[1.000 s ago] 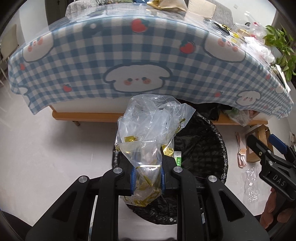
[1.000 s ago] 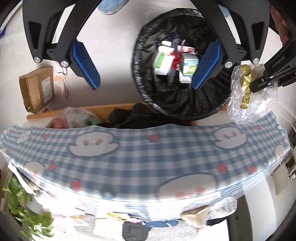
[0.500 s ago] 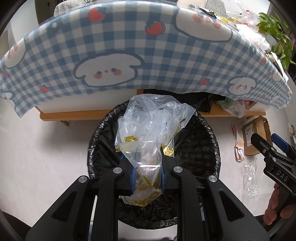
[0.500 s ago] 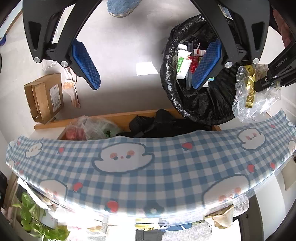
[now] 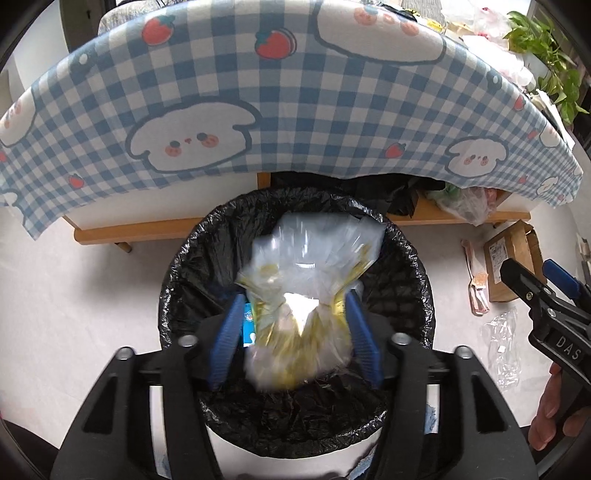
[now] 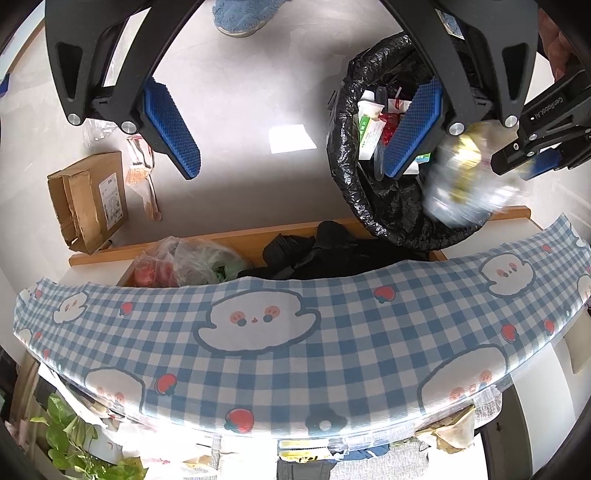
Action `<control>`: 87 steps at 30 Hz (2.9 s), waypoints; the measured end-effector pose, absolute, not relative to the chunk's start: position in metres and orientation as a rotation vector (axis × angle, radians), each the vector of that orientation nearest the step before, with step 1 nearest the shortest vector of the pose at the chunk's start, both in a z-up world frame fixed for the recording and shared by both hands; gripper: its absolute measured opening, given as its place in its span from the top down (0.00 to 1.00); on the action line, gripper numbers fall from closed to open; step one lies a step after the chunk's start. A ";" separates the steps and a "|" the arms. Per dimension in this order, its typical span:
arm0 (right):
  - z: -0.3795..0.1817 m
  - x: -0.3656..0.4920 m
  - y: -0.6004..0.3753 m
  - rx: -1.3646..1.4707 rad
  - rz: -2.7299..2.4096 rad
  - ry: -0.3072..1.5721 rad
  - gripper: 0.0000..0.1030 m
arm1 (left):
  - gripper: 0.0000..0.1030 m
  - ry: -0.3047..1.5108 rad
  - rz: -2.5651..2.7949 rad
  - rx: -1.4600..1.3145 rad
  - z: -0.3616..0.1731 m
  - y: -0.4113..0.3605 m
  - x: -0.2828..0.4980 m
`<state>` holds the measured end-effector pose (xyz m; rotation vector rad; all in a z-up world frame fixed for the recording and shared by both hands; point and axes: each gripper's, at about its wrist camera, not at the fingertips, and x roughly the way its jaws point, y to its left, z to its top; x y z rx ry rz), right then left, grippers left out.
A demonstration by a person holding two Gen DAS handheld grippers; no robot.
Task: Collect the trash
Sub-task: 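Lower the left tool into the bin and open it to drop the plastic bag, then move both open tools back over the table toward the remaining bags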
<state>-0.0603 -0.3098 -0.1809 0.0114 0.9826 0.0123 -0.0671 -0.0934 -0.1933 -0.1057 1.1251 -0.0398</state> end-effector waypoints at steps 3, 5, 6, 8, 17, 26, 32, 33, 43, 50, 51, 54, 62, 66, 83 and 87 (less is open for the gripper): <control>-0.177 -0.060 -0.308 0.008 0.013 0.977 0.07 | 0.29 1.109 -0.041 -0.099 -0.187 -0.092 -0.068; -0.175 -0.060 -0.307 0.009 0.013 0.974 0.07 | 0.22 1.102 -0.044 -0.104 -0.182 -0.091 -0.068; -0.173 -0.060 -0.307 0.011 0.014 0.972 0.07 | 0.19 1.096 -0.042 -0.105 -0.180 -0.090 -0.068; -0.169 -0.060 -0.306 0.013 0.014 0.969 0.07 | 0.18 1.083 -0.042 -0.105 -0.174 -0.088 -0.069; -0.137 -0.063 -0.296 0.006 0.053 0.907 0.07 | 0.06 1.001 -0.043 -0.099 -0.142 -0.080 -0.074; -0.101 -0.067 -0.282 -0.009 0.098 0.845 0.07 | 0.06 0.941 -0.038 -0.119 -0.108 -0.065 -0.075; -0.078 -0.066 -0.276 -0.016 0.109 0.804 0.07 | 0.06 0.918 -0.032 -0.123 -0.092 -0.055 -0.071; -0.074 -0.065 -0.276 -0.015 0.109 0.797 0.07 | 0.06 0.915 -0.032 -0.122 -0.089 -0.054 -0.071; -0.047 -0.052 -0.279 -0.011 0.106 0.752 0.07 | 0.06 0.877 -0.031 -0.114 -0.064 -0.049 -0.061; -0.031 -0.038 -0.283 -0.012 0.100 0.723 0.07 | 0.06 0.856 -0.027 -0.087 -0.049 -0.053 -0.047; -0.029 -0.035 -0.282 -0.013 0.102 0.719 0.07 | 0.06 0.855 -0.028 -0.086 -0.047 -0.053 -0.045; -0.024 -0.025 -0.280 -0.016 0.106 0.710 0.07 | 0.06 0.861 -0.039 -0.087 -0.045 -0.054 -0.034; -0.016 0.004 -0.275 -0.016 0.114 0.706 0.07 | 0.06 0.853 -0.056 -0.102 -0.036 -0.051 -0.002; -0.013 0.019 -0.271 -0.035 0.117 0.702 0.07 | 0.06 0.859 -0.045 -0.094 -0.037 -0.048 0.014; -0.015 0.091 -0.275 -0.024 0.111 0.719 0.07 | 0.06 0.885 -0.019 -0.082 -0.049 -0.043 0.087; -0.010 0.106 -0.283 0.009 0.106 0.718 0.07 | 0.06 0.889 -0.017 -0.078 -0.049 -0.044 0.104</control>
